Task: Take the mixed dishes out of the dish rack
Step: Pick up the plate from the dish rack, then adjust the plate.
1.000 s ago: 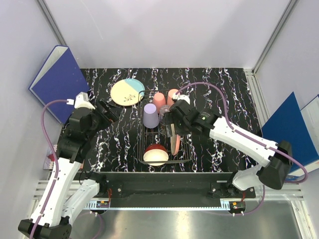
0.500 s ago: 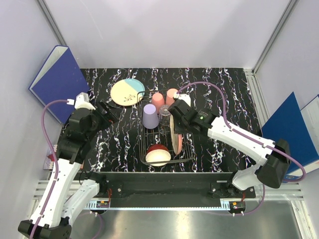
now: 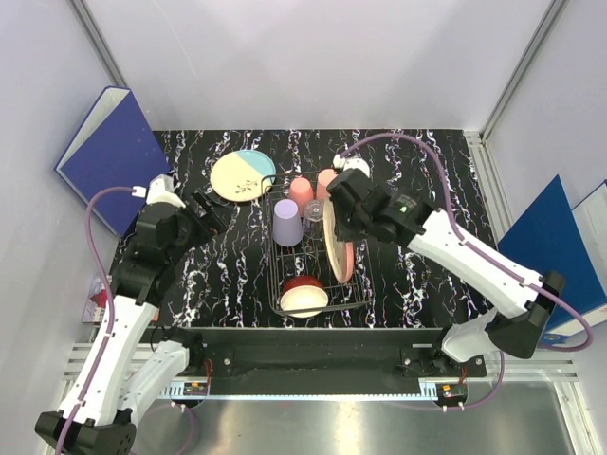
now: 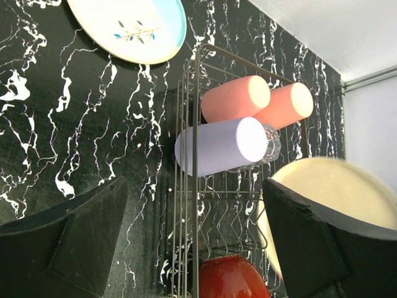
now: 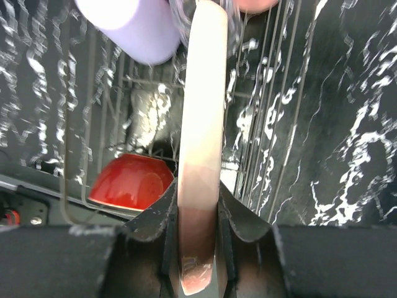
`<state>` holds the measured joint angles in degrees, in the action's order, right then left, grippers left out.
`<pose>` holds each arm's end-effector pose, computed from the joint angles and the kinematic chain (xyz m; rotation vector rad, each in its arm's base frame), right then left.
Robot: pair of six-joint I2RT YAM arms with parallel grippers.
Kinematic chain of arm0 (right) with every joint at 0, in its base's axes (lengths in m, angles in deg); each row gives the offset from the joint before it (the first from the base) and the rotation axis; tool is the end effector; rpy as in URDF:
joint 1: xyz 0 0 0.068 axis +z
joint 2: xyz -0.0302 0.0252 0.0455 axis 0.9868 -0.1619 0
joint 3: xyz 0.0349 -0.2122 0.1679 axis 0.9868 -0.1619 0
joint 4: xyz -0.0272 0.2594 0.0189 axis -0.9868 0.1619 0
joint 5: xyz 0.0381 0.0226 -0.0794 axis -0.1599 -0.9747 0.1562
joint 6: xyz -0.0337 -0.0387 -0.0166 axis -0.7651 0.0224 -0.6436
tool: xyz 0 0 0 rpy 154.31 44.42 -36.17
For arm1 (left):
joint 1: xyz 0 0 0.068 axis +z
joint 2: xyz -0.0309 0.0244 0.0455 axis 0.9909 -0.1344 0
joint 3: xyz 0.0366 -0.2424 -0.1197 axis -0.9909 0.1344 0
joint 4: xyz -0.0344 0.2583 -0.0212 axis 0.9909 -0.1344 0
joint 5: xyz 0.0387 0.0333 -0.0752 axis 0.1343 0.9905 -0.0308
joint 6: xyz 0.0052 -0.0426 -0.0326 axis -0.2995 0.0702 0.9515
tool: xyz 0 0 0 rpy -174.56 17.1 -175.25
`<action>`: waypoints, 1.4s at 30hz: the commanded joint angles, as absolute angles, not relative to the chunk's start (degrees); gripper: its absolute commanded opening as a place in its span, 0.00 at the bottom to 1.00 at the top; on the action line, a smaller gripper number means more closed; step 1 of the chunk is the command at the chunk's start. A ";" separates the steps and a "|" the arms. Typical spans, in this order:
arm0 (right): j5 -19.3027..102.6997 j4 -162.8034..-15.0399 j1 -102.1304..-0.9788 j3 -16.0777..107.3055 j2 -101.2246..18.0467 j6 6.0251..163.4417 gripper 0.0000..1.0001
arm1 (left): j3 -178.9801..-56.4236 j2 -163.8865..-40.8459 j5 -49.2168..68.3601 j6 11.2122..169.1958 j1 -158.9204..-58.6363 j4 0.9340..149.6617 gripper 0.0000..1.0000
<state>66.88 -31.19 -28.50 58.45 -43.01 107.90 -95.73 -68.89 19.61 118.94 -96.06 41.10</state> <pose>0.1856 0.2216 0.3750 -0.3440 2.4197 0.2630 0.1534 -0.0365 0.3402 -0.4866 1.9740 -0.5744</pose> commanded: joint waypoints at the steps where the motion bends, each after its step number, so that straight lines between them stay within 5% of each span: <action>1: 66.65 -33.36 -28.03 67.88 -39.88 106.57 0.00 | -96.42 -69.85 19.07 117.91 -96.25 43.49 0.92; 13: 60.52 -68.46 -29.96 46.38 -15.99 109.29 0.00 | -96.69 -70.47 2.38 121.42 -96.25 56.73 0.99; 19: 47.08 -85.77 -40.41 35.04 -11.40 121.14 0.00 | -93.44 -71.69 -11.32 129.31 -96.17 73.68 0.99; 22: 33.83 -101.43 -46.92 27.39 -12.10 134.73 0.00 | -90.28 -73.71 -15.91 134.34 -96.17 83.72 0.99; 29: 24.65 -126.49 -51.32 20.26 -18.42 147.26 0.00 | -88.86 -76.62 -19.34 136.90 -96.25 89.37 0.99; 42: 18.94 -136.54 -51.59 20.43 -26.33 152.45 0.00 | -87.81 -78.73 -21.10 138.39 -96.25 93.49 0.99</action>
